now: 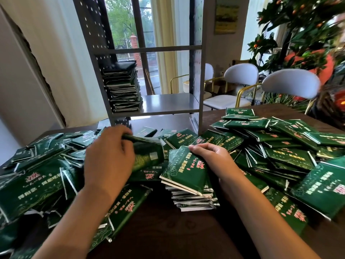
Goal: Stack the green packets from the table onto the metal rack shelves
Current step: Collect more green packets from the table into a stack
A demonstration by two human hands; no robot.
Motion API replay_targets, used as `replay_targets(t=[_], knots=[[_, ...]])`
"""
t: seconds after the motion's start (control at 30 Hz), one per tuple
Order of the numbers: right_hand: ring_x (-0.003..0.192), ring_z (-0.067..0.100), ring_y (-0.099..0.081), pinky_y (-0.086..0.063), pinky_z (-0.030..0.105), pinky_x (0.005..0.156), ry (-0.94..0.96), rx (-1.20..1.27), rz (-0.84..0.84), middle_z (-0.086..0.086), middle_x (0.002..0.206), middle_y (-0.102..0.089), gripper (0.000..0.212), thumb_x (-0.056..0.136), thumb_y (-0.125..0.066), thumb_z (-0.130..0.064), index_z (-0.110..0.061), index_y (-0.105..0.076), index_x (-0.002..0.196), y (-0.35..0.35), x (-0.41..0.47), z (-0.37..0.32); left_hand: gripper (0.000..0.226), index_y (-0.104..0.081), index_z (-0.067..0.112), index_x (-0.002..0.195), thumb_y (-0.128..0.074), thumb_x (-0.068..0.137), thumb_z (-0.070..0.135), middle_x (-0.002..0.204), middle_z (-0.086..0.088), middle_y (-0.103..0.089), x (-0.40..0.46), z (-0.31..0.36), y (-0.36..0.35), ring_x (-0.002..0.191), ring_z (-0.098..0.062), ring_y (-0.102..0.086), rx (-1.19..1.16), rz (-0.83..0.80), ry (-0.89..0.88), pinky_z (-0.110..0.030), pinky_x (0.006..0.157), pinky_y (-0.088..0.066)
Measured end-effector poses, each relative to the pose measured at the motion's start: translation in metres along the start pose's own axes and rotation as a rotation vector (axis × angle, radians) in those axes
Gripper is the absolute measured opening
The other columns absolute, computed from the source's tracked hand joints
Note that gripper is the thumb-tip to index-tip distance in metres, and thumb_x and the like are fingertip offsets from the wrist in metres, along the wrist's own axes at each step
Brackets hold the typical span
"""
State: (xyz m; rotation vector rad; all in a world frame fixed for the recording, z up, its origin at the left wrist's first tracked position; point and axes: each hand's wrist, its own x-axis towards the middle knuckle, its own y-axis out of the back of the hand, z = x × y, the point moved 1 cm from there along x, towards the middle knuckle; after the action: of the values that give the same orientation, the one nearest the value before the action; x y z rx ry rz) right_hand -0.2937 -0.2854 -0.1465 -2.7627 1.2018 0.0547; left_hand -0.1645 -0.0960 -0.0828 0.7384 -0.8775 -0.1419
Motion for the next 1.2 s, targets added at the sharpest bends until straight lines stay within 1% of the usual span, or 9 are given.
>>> replay_targets(t=[0.17, 0.33, 0.53, 0.6, 0.67, 0.83, 0.93, 1.1, 1.2], knots=[[0.079, 0.029, -0.073, -0.058, 0.054, 0.089, -0.009, -0.002, -0.013, 0.016, 0.092, -0.077, 0.024, 0.082, -0.081, -0.029, -0.011, -0.072, 0.095, 0.0, 0.0, 0.002, 0.039, -0.069, 0.024, 0.091, -0.05, 0.087, -0.009, 0.115, 0.003, -0.065, 0.016, 0.005, 0.03, 0.096, -0.01, -0.061, -0.42, 0.058, 0.164, 0.002, 0.064, -0.04], [0.081, 0.024, -0.072, -0.059, 0.043, 0.086, 0.024, -0.044, -0.021, 0.012, 0.093, -0.077, 0.029, 0.08, -0.082, -0.035, -0.012, -0.074, 0.095, -0.002, 0.001, 0.002, 0.053, -0.077, 0.03, 0.08, -0.044, 0.095, -0.009, 0.091, 0.004, -0.077, 0.008, 0.021, 0.001, 0.084, -0.013, -0.074, -0.851, -0.322, 0.311, -0.03, 0.072, -0.062], [0.095, 0.032, -0.073, -0.055, 0.053, 0.096, 0.031, -0.056, -0.014, 0.008, 0.091, -0.078, 0.026, 0.077, -0.084, -0.04, -0.017, -0.077, 0.088, 0.003, 0.007, 0.008, 0.045, -0.08, 0.023, 0.071, -0.043, 0.097, 0.025, 0.104, -0.006, -0.076, -0.003, 0.017, -0.03, 0.097, -0.023, -0.068, -1.046, -0.567, 0.408, -0.043, 0.097, -0.044], [0.096, 0.031, -0.074, -0.055, 0.052, 0.096, 0.034, -0.064, -0.011, 0.008, 0.093, -0.078, 0.029, 0.079, -0.083, -0.042, -0.017, -0.075, 0.092, 0.002, 0.008, 0.008, 0.027, -0.079, 0.023, 0.077, -0.061, 0.09, 0.039, 0.106, -0.005, -0.074, -0.005, 0.017, -0.031, 0.101, -0.022, -0.066, -0.991, -0.596, 0.399, -0.041, 0.095, -0.044], [0.094, 0.035, -0.073, -0.057, 0.052, 0.093, 0.025, -0.053, -0.008, 0.011, 0.094, -0.078, 0.03, 0.083, -0.078, -0.044, -0.016, -0.074, 0.094, 0.001, 0.007, 0.007, 0.006, -0.078, 0.025, 0.083, -0.073, 0.085, 0.022, 0.098, -0.002, -0.075, -0.006, 0.018, -0.032, 0.096, -0.02, -0.07, -0.909, -0.618, 0.394, -0.032, 0.085, -0.05], [0.066, 0.024, -0.058, -0.047, 0.037, 0.073, -0.007, -0.027, 0.003, 0.004, 0.07, -0.062, 0.029, 0.095, -0.056, -0.043, -0.017, -0.065, 0.086, 0.0, 0.005, 0.003, 0.075, -0.049, 0.038, 0.141, -0.079, 0.081, 0.005, 0.143, 0.001, -0.054, -0.005, 0.02, -0.03, 0.129, -0.015, -0.055, -0.813, -0.658, 0.399, -0.042, 0.112, -0.043], [0.08, 0.028, -0.07, -0.056, 0.044, 0.083, 0.069, -0.157, -0.007, 0.005, 0.082, -0.073, 0.045, 0.081, -0.058, -0.06, -0.018, -0.071, 0.086, -0.004, 0.005, 0.006, 0.096, -0.028, 0.035, 0.156, -0.078, 0.081, 0.002, 0.159, -0.002, -0.036, -0.007, 0.02, -0.031, 0.145, -0.019, -0.036, -0.812, -0.696, 0.422, -0.041, 0.12, -0.03], [0.089, 0.038, -0.073, -0.056, 0.059, 0.087, 0.093, -0.182, 0.047, 0.017, 0.093, -0.076, 0.07, 0.079, -0.061, -0.077, -0.01, -0.073, 0.096, -0.004, 0.003, 0.007, 0.095, -0.028, 0.03, 0.157, -0.077, 0.081, 0.004, 0.155, 0.006, -0.042, -0.013, 0.027, -0.027, 0.136, -0.007, -0.045, -0.783, -0.864, 0.38, -0.019, 0.102, -0.04], [0.082, 0.032, -0.074, -0.058, 0.055, 0.085, 0.148, -0.301, 0.074, 0.013, 0.086, -0.075, 0.082, 0.071, -0.05, -0.09, -0.013, -0.071, 0.091, -0.005, 0.001, 0.006, 0.07, -0.046, 0.031, 0.146, -0.076, 0.086, 0.011, 0.109, 0.019, -0.071, -0.011, 0.031, -0.02, 0.09, 0.003, -0.071, -0.719, -0.855, 0.402, -0.013, 0.066, -0.053]])
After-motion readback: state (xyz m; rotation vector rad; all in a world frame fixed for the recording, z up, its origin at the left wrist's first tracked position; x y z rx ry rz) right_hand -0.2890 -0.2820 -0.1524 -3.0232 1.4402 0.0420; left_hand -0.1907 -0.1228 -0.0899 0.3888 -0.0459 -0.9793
